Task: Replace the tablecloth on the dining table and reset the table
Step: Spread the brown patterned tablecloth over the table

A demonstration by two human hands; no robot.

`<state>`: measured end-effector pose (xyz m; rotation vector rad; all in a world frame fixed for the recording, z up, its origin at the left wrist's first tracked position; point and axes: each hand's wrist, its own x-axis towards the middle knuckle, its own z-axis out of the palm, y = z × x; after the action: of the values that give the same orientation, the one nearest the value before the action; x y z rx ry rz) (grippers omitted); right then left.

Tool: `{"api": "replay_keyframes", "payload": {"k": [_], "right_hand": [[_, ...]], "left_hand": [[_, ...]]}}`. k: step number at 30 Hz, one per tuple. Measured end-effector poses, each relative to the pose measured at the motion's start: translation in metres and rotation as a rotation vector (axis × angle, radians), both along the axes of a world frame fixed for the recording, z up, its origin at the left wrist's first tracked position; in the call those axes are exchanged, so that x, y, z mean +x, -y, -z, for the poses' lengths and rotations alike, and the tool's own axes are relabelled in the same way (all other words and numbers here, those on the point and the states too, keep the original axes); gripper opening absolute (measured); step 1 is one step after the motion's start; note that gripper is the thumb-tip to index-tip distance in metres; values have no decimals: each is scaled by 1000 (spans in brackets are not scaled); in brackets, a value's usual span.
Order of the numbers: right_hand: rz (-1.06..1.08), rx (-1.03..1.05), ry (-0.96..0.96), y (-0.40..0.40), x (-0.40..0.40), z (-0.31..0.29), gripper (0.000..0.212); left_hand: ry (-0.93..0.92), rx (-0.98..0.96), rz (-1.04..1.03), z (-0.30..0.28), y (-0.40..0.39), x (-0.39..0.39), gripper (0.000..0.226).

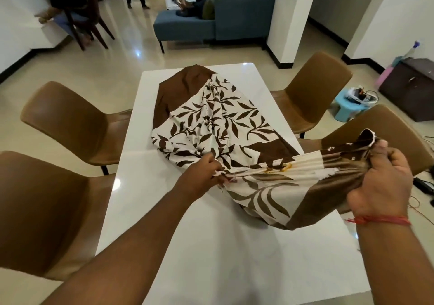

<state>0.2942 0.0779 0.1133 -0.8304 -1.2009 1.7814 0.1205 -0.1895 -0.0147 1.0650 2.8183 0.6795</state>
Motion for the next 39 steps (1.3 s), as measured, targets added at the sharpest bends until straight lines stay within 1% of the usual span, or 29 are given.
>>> {"api": "replay_keyframes", "payload": {"k": [3, 4, 5, 6, 7, 8, 9, 10, 12, 13, 14, 15, 16, 17, 18, 20, 21, 22, 23, 24, 26, 27, 28, 30, 33, 34, 35, 37, 39], "right_hand": [[-18, 14, 30, -8, -6, 5, 18], [-34, 49, 72, -8, -8, 7, 13], [-56, 108, 132, -7, -11, 10, 7], [-80, 194, 206, -7, -14, 13, 7], [-123, 298, 278, -4, -17, 15, 14], [-220, 409, 351, 0, -20, 15, 20], [-378, 499, 421, 7, -24, 14, 27], [-594, 558, 505, 19, -28, 14, 36], [-1014, 717, 713, 46, -36, 25, 64], [-1127, 834, 798, 56, -38, 34, 72], [-1127, 955, 853, 61, -41, 42, 66], [-1046, 1042, 853, 59, -44, 46, 47], [-958, 1076, 834, 51, -45, 46, 25], [-908, 1070, 805, 42, -44, 44, 10], [-887, 1057, 788, 33, -42, 39, 10], [-864, 1041, 757, 18, -38, 27, 14], [-837, 1024, 723, 12, -36, 20, 15], [-794, 1004, 679, 6, -32, 11, 16], [-749, 986, 621, 0, -29, 3, 17], [-713, 966, 562, -6, -25, -6, 17], [-673, 921, 466, -11, -16, -22, 18], [-654, 906, 430, -12, -12, -26, 20], [-636, 891, 399, -12, -9, -30, 22], [-622, 846, 351, -10, -1, -38, 26], [-663, 832, 296, -12, 13, -50, 32], [-677, 848, 283, -13, 17, -54, 32], [-692, 865, 270, -13, 21, -57, 31], [-709, 868, 256, -15, 26, -58, 28], [-711, 865, 268, -16, 28, -54, 27]], "left_hand": [[60, -98, -153, 6, 15, -2, 20], [84, -106, -221, 8, 18, -1, 18], [113, -84, -290, 8, 19, 0, 18], [138, -40, -342, 7, 17, 2, 17], [174, -7, -363, 1, 11, 6, 12], [219, 21, -351, -6, 0, 11, 8], [287, 47, -321, -17, -14, 19, 9], [368, 99, -281, -27, -30, 27, 10], [449, 210, -230, -49, -63, 45, 9], [461, 240, -219, -60, -76, 53, 7], [488, 263, -212, -68, -84, 59, 8], [531, 286, -198, -73, -86, 62, 10], [584, 301, -184, -77, -84, 63, 13], [621, 279, -163, -79, -78, 64, 20], [603, 192, -118, -79, -70, 63, 26], [481, -78, -18, -71, -56, 63, 34], [416, -189, -32, -63, -49, 62, 31], [360, -257, -91, -54, -44, 60, 26], [303, -263, -171, -47, -39, 60, 26], [225, -238, -249, -41, -35, 59, 28], [-25, -193, -318, -36, -31, 54, 31], [-144, -156, -335, -37, -31, 51, 31], [-208, -88, -378, -41, -32, 47, 26], [-221, 58, -538, -49, -29, 40, 17], [-212, 328, -810, -58, -12, 32, 18], [-204, 427, -848, -62, -5, 31, 18], [-209, 487, -859, -68, 1, 31, 17], [-285, 482, -822, -78, 7, 30, 12], [-377, 396, -767, -82, 14, 26, 11]]}}
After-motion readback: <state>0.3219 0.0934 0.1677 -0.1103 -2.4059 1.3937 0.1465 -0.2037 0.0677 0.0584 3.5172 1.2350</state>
